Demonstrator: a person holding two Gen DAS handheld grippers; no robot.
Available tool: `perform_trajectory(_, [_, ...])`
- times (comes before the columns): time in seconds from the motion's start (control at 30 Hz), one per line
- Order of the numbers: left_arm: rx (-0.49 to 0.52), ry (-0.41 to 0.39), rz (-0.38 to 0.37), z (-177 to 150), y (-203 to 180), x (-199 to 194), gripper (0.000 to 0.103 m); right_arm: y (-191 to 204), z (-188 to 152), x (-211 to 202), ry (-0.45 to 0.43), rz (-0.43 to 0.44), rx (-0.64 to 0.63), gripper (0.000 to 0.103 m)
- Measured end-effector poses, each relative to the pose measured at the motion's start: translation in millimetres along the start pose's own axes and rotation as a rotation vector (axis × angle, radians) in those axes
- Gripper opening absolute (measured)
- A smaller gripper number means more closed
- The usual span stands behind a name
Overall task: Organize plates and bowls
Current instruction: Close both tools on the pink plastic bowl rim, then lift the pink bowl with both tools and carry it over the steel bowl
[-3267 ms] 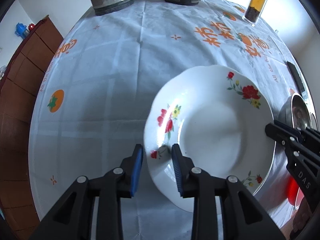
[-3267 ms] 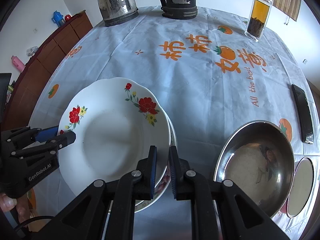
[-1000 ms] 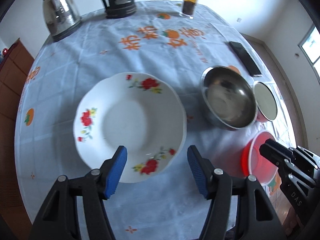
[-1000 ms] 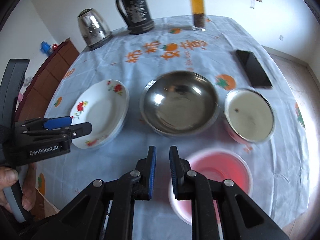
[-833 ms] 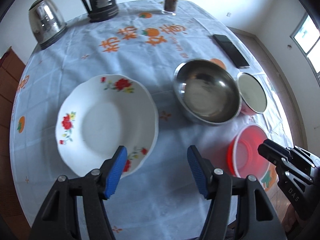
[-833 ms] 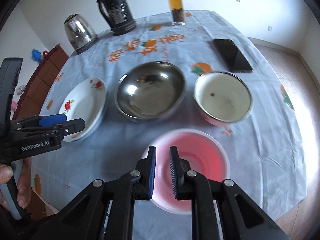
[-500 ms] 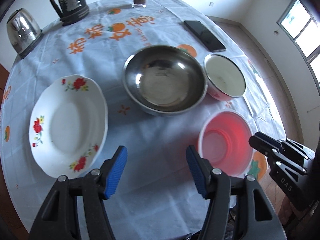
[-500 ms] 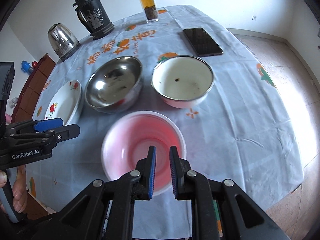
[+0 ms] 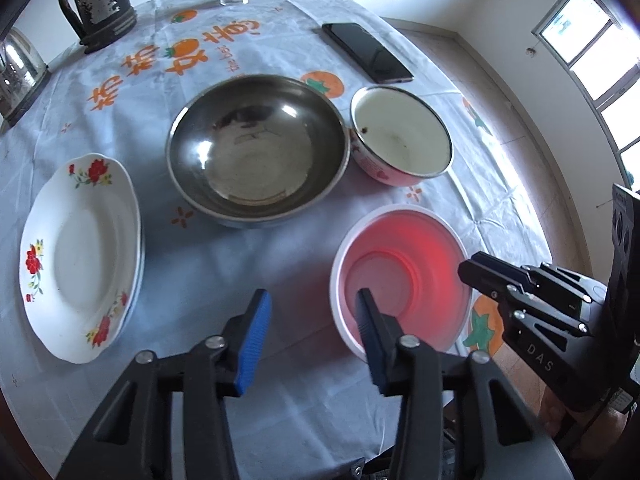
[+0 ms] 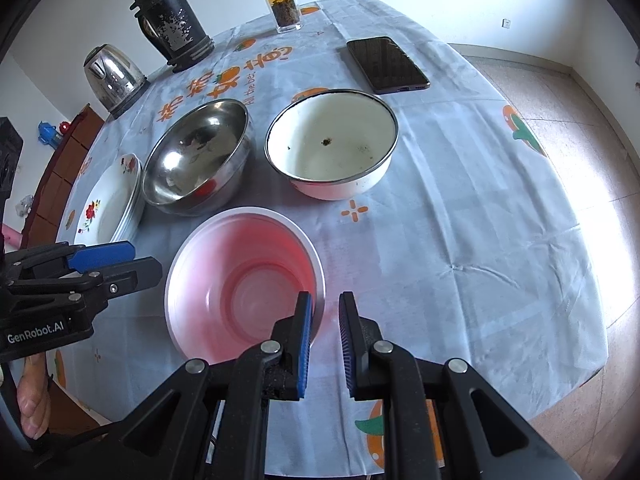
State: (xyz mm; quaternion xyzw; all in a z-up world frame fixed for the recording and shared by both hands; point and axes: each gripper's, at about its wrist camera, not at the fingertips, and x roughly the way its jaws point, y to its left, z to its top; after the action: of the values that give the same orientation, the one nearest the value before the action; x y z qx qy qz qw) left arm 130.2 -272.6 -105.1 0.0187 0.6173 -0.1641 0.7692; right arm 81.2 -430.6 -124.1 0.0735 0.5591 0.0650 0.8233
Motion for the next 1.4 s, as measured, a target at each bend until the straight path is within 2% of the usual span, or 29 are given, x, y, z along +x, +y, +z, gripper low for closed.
perform_trajectory(0.13, [-0.001, 0.043, -0.025, -2, -2, 11, 0.018, 1, -1, 6, 0.022, 0.010, -0.013, 0.015])
perform_trajectory(0.4, [-0.007, 0.080, -0.069, -3, -5, 21, 0.008, 6, -2, 9, 0.028, 0.014, -0.045, 0.015])
perform_trajectory(0.77, [-0.006, 0.081, -0.076, -5, -3, 22, 0.007, 10, -1, 9, 0.035, 0.033, -0.043, 0.015])
perform_trajectory(1.4, [0.000, 0.004, -0.052, -1, 12, -14, 0.007, 31, 16, -12, -0.007, 0.076, -0.063, 0.015])
